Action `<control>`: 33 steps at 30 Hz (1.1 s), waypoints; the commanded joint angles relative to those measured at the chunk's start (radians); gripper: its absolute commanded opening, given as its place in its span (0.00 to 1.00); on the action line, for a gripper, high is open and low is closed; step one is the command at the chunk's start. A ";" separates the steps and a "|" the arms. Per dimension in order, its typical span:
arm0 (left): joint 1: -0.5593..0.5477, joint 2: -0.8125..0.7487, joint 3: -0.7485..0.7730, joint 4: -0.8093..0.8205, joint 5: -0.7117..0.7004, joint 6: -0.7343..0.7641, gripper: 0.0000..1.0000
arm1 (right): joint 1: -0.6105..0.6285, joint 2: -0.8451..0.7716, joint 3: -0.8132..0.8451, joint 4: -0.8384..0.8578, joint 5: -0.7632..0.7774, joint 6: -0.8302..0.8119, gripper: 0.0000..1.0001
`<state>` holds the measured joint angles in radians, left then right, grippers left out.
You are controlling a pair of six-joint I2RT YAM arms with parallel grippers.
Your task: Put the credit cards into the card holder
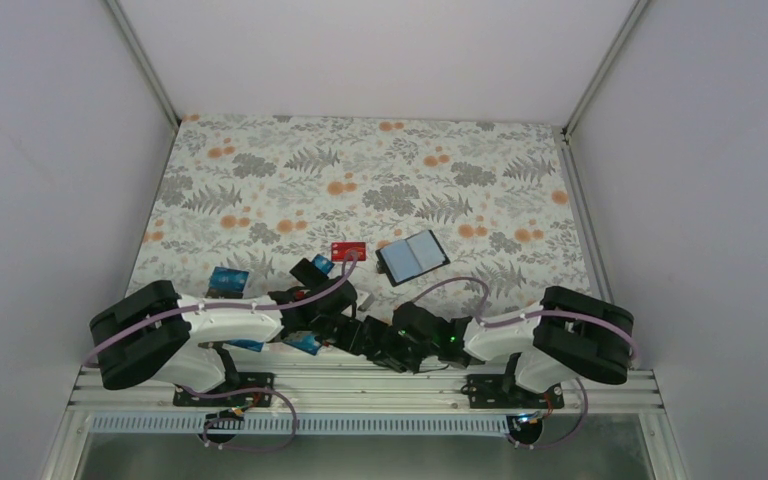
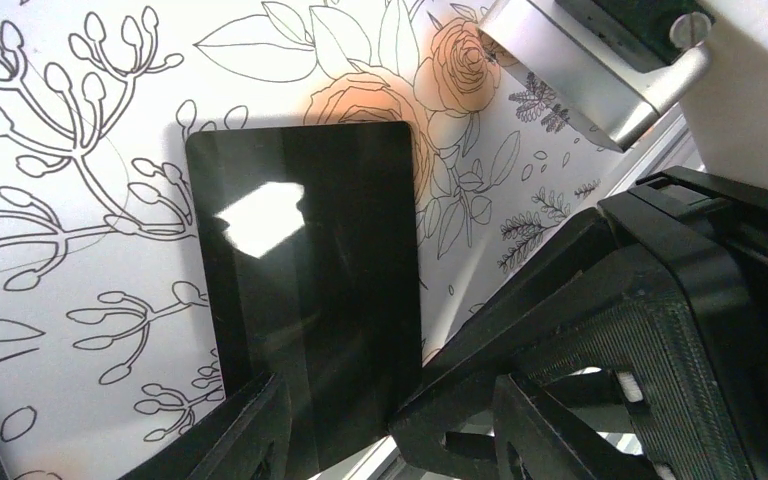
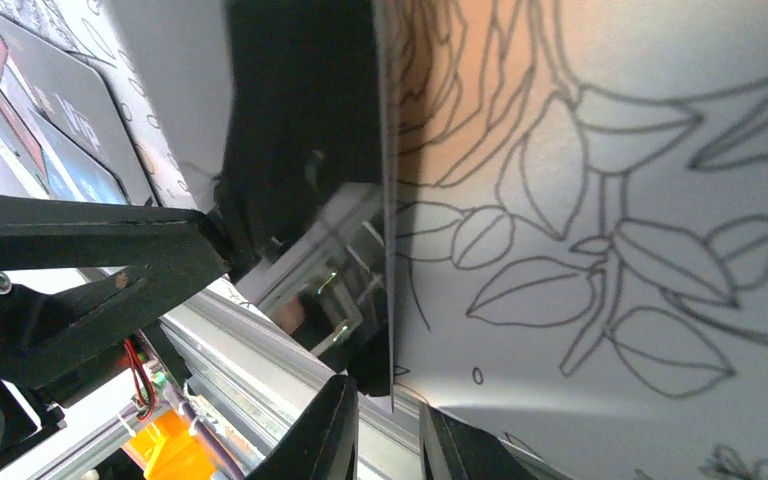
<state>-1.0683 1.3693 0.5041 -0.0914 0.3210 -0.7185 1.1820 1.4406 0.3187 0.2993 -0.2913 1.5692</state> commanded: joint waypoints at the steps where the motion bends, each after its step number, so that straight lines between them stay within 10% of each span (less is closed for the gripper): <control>1: -0.019 0.000 0.002 0.066 0.064 -0.003 0.52 | -0.034 0.020 0.054 0.119 0.112 -0.035 0.17; 17: -0.019 -0.025 0.000 0.055 0.052 -0.013 0.51 | -0.036 -0.022 0.082 0.050 0.119 -0.061 0.04; 33: -0.016 -0.256 0.102 -0.229 -0.285 0.001 0.52 | -0.063 -0.129 0.123 -0.049 0.065 -0.300 0.04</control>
<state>-1.0821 1.1740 0.5510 -0.2169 0.1608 -0.7261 1.1435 1.3479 0.4034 0.2619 -0.2314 1.3991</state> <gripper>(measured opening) 0.515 0.041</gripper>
